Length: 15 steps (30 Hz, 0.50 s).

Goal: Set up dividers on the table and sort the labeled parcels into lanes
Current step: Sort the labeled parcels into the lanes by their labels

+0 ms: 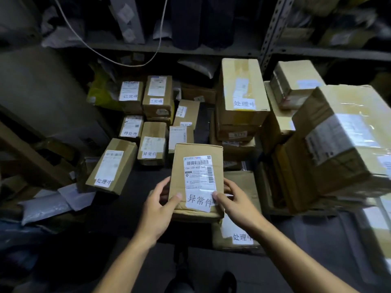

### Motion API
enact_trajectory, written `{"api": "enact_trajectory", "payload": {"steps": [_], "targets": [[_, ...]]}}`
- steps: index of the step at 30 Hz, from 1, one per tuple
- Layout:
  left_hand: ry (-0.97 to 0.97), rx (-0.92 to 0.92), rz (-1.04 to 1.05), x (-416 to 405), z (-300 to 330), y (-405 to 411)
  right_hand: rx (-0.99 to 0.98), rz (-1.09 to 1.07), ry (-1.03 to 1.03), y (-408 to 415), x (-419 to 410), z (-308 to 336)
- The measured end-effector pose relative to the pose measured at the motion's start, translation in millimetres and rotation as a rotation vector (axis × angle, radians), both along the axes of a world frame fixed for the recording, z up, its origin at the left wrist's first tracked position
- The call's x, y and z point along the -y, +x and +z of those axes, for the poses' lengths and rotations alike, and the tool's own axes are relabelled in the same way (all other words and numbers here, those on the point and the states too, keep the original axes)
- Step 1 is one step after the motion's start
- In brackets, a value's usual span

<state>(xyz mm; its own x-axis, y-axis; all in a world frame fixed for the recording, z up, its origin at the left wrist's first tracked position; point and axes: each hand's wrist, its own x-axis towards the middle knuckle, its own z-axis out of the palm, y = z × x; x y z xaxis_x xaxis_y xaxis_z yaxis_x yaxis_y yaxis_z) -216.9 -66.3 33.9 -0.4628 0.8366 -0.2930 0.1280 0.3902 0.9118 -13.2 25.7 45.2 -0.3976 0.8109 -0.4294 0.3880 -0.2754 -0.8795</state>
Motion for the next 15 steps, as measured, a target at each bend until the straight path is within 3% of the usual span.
{"api": "enact_trajectory", "payload": {"steps": [15], "targets": [[0.03, 0.038, 0.002, 8.6, 18.4, 86.4, -0.033, -0.03, 0.019, 84.7, 5.9, 15.9]]}}
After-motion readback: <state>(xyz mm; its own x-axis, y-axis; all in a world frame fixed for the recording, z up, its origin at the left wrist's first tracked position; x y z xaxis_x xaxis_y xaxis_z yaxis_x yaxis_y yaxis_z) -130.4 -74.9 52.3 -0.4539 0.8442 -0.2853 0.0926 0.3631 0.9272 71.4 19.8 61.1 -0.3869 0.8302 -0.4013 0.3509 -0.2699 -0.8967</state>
